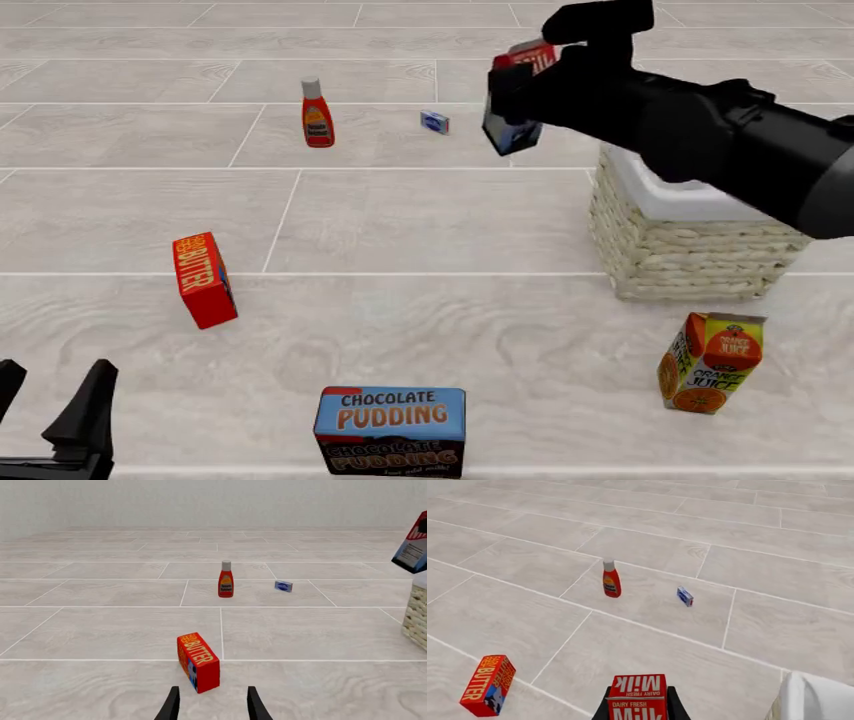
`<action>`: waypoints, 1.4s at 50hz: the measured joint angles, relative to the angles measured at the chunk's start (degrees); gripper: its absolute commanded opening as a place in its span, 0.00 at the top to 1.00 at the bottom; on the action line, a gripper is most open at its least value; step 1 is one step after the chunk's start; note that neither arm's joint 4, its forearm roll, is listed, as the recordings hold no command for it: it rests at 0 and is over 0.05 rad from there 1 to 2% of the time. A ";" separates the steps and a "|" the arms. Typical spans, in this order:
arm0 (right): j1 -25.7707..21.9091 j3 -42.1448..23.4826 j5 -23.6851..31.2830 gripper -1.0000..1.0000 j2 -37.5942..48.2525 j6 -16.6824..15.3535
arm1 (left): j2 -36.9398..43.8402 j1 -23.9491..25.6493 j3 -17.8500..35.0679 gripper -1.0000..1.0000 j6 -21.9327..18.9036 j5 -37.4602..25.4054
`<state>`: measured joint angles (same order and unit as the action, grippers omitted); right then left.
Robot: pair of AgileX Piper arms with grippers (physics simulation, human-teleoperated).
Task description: Pick the milk and place it in the basket.
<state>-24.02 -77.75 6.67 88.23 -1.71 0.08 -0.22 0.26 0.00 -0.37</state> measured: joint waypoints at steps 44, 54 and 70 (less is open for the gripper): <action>19.12 2.81 -0.10 1.00 -7.23 0.07 | 0.00 0.00 -0.03 0.00 0.00 0.03; 22.43 3.31 -0.30 1.00 -6.23 -0.27 | 0.00 0.00 -0.03 0.00 0.00 0.03; 25.93 3.69 -0.08 1.00 -3.52 -0.95 | 0.00 0.00 -0.03 0.00 0.01 0.03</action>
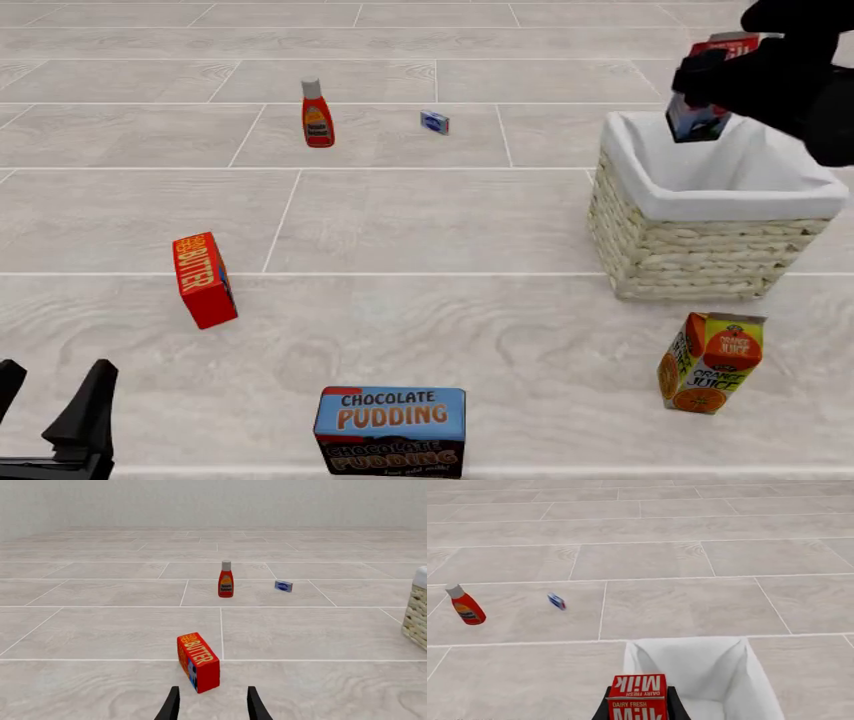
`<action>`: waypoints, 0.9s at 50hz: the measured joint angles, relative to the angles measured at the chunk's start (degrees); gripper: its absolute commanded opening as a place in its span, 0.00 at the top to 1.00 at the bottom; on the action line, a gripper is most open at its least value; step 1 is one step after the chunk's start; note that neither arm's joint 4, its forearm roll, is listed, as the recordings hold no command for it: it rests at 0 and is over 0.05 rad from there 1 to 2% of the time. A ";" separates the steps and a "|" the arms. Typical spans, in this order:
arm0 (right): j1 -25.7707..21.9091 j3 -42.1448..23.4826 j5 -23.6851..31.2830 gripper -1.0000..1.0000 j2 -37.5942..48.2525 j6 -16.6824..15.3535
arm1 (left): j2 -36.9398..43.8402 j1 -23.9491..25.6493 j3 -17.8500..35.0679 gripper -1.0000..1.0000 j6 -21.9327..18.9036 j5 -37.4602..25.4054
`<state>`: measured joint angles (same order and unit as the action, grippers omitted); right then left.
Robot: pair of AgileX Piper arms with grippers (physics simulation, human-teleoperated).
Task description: Pick the milk and place it in the basket.
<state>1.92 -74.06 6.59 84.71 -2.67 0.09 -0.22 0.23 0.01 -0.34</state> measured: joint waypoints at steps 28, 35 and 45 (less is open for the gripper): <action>3.61 -1.36 0.89 1.00 6.03 -1.84 | 0.00 0.00 0.00 0.00 0.00 0.00; 4.36 -1.26 0.48 1.00 7.68 -2.23 | 0.00 0.00 0.00 0.00 0.00 0.00; 4.96 -0.97 -0.27 1.00 9.91 -2.66 | 0.00 0.00 0.00 0.00 0.00 0.00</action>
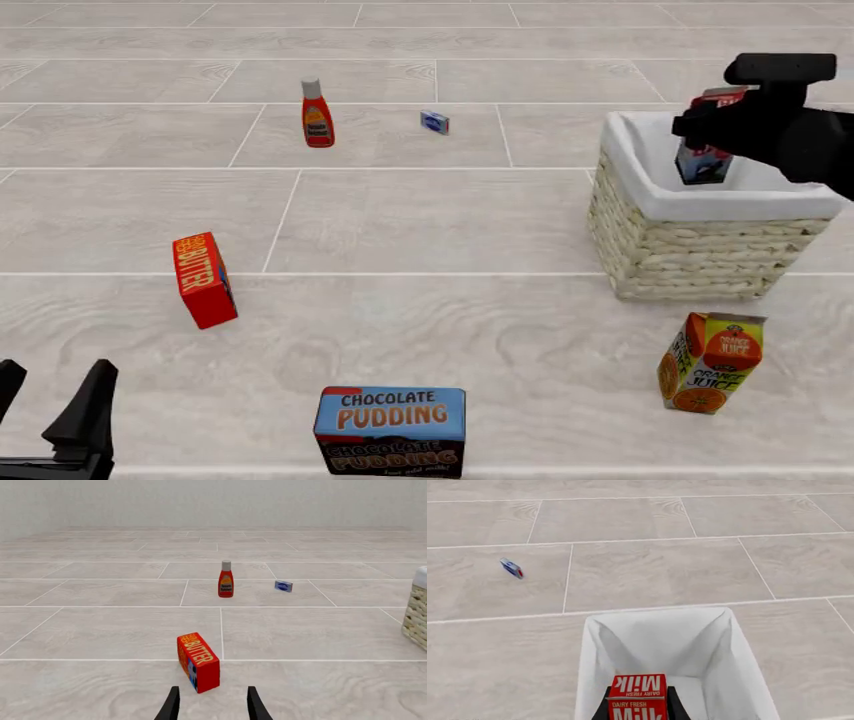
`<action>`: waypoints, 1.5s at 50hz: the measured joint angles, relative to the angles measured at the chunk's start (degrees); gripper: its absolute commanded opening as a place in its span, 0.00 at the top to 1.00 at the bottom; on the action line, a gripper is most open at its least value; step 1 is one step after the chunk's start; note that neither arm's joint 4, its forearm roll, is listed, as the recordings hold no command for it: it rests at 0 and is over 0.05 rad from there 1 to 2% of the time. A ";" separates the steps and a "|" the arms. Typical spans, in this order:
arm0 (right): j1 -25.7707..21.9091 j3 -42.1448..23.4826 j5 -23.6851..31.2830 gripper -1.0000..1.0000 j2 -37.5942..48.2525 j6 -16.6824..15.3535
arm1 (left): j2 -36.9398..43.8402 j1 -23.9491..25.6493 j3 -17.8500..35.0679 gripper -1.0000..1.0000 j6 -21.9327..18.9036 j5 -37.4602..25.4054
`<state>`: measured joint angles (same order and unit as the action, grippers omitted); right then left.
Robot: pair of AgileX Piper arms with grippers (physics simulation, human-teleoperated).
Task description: Pick the milk and place it in the basket.
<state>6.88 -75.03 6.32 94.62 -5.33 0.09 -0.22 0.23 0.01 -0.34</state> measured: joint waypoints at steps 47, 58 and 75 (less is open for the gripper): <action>2.73 -4.02 -1.93 1.00 12.28 -1.56 | 0.00 0.00 0.00 0.00 0.00 0.00; 3.18 -5.42 -1.52 1.00 14.02 -1.69 | 0.00 0.00 0.00 0.00 0.00 0.00; 3.41 -6.19 -1.38 0.00 14.08 -1.51 | 0.00 0.00 0.00 0.00 0.00 0.00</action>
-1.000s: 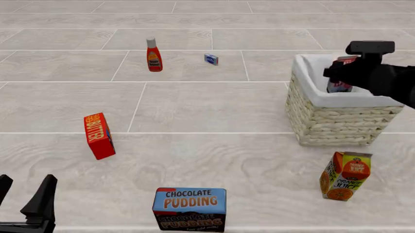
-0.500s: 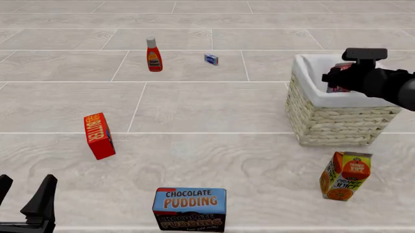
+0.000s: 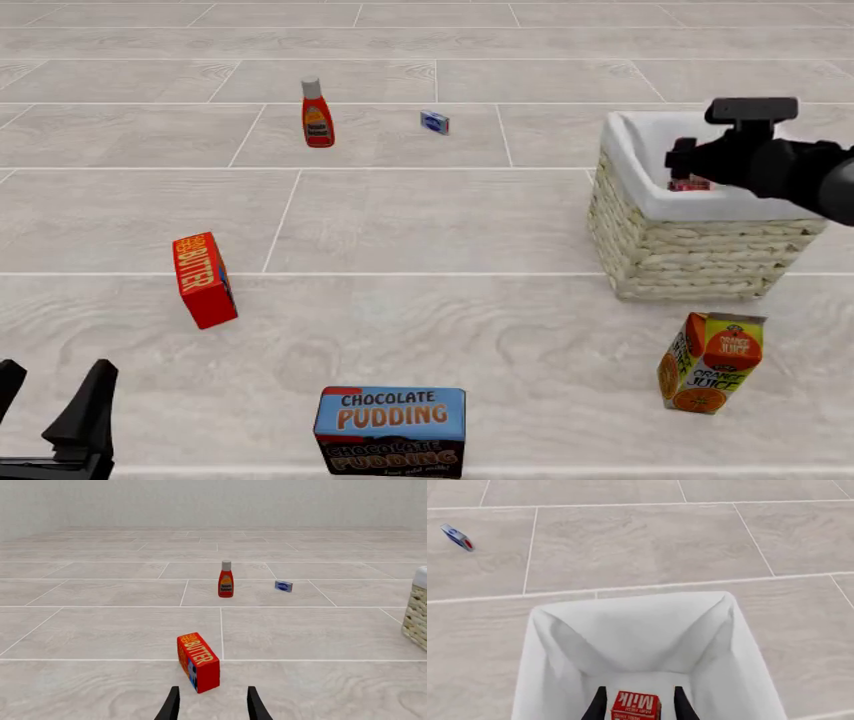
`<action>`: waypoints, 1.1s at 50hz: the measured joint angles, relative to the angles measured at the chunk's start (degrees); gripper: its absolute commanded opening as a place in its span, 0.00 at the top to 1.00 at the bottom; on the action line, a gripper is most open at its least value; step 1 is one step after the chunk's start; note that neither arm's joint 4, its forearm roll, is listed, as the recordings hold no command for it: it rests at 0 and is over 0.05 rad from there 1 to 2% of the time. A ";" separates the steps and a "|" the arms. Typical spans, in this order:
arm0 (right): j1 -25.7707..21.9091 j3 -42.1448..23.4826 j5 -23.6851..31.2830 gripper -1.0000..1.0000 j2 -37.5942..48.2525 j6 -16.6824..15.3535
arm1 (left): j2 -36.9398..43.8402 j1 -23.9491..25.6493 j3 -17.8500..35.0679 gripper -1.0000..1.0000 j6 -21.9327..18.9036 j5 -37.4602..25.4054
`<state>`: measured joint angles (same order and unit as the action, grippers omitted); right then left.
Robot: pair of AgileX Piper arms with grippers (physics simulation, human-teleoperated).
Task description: Pick the milk and place it in the basket.
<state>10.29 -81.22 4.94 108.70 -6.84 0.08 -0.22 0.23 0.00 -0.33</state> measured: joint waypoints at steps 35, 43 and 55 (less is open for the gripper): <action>-1.04 2.10 0.23 0.00 -6.56 -0.42 | 0.00 0.00 0.00 0.00 0.00 0.00; -1.37 4.08 -0.36 0.00 -9.20 -0.57 | 0.00 0.00 0.00 0.00 0.00 0.00; -1.77 10.15 -3.24 0.00 -14.37 -0.35 | 0.00 0.00 0.00 0.00 0.00 0.00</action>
<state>8.52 -71.07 1.70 94.33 -7.18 0.09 -0.22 0.23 0.00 -0.34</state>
